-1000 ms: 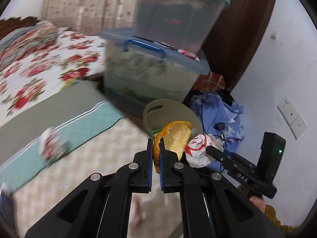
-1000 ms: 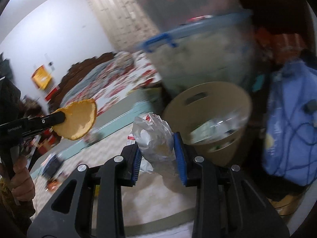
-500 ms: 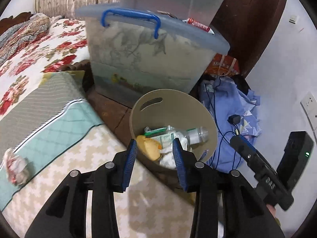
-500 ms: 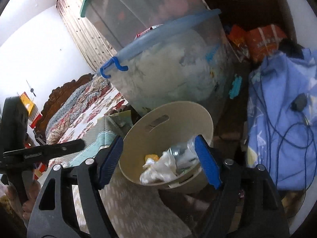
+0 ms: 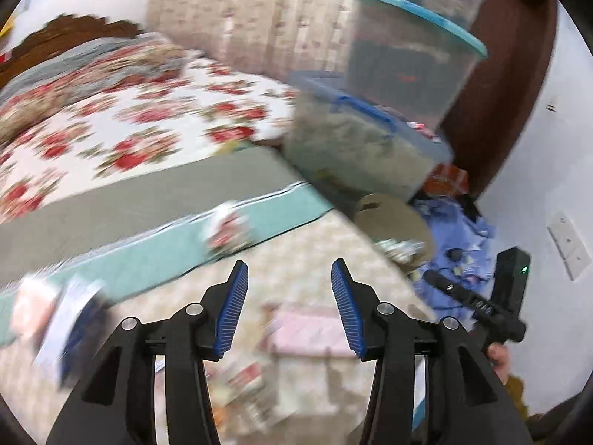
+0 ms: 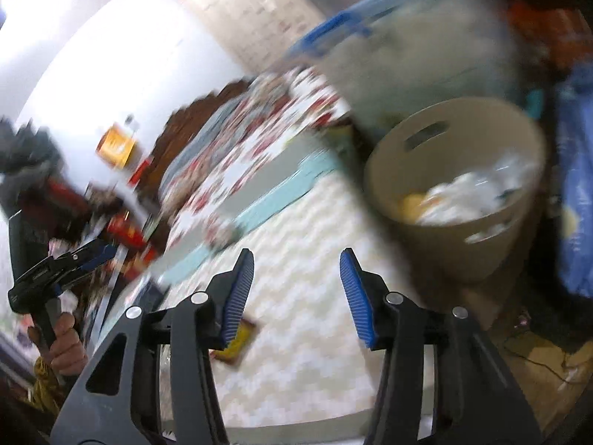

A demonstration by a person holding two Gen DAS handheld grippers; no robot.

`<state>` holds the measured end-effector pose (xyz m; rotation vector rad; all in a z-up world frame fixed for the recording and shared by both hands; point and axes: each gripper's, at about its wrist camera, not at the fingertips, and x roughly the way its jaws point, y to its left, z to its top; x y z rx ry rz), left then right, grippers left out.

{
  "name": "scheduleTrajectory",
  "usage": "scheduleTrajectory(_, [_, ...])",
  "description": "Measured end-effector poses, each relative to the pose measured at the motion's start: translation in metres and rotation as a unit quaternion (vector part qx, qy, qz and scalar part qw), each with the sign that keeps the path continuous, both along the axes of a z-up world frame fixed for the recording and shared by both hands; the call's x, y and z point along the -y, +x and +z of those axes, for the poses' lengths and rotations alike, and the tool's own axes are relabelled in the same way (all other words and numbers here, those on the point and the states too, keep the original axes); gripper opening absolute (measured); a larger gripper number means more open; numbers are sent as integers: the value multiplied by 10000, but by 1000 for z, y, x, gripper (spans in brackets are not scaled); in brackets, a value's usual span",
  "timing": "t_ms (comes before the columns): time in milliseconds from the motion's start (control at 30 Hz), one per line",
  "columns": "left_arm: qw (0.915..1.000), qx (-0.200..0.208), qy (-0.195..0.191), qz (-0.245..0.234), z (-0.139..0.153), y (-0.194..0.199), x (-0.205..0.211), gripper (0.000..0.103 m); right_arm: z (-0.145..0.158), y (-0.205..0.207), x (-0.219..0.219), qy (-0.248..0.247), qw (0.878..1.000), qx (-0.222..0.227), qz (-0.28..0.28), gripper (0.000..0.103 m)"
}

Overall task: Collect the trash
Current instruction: 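Swing both open tools back over the bed toward the snack wrappers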

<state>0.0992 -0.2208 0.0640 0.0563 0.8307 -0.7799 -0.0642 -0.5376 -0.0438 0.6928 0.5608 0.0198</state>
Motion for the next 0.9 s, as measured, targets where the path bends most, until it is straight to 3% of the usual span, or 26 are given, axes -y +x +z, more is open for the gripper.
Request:
scheduleTrajectory(133, [9985, -318, 196, 403, -26, -6, -53, 45, 1, 20, -51, -227, 9977, -153, 622, 53])
scheduleTrajectory(300, [9953, -646, 307, 648, -56, -13, -91, 45, 6, 36, -108, -652, 9904, -243, 1194, 54])
scheduleTrajectory(567, [9925, -1086, 235, 517, -89, -13, -95, 45, 0, 57, -179, -1019, 9738, -497, 1969, 51])
scheduleTrajectory(633, [9909, -1253, 166, 464, -95, -12, -93, 42, -7, 64, -194, -1138, 9690, -701, 2077, 42])
scheduleTrajectory(667, [9907, -1284, 140, 422, -96, -13, -92, 29, -11, 66, -199, -1144, 9669, -805, 2132, 40])
scheduleTrajectory(733, [9915, -1250, 105, 352, -95, -16, -90, 25, -20, 70, -206, -1078, 9645, -984, 2200, 40])
scheduleTrajectory(900, [9939, -1019, -119, 412, -79, -22, -106, 15, -16, 68, -212, -1027, 9653, -787, 2267, 41])
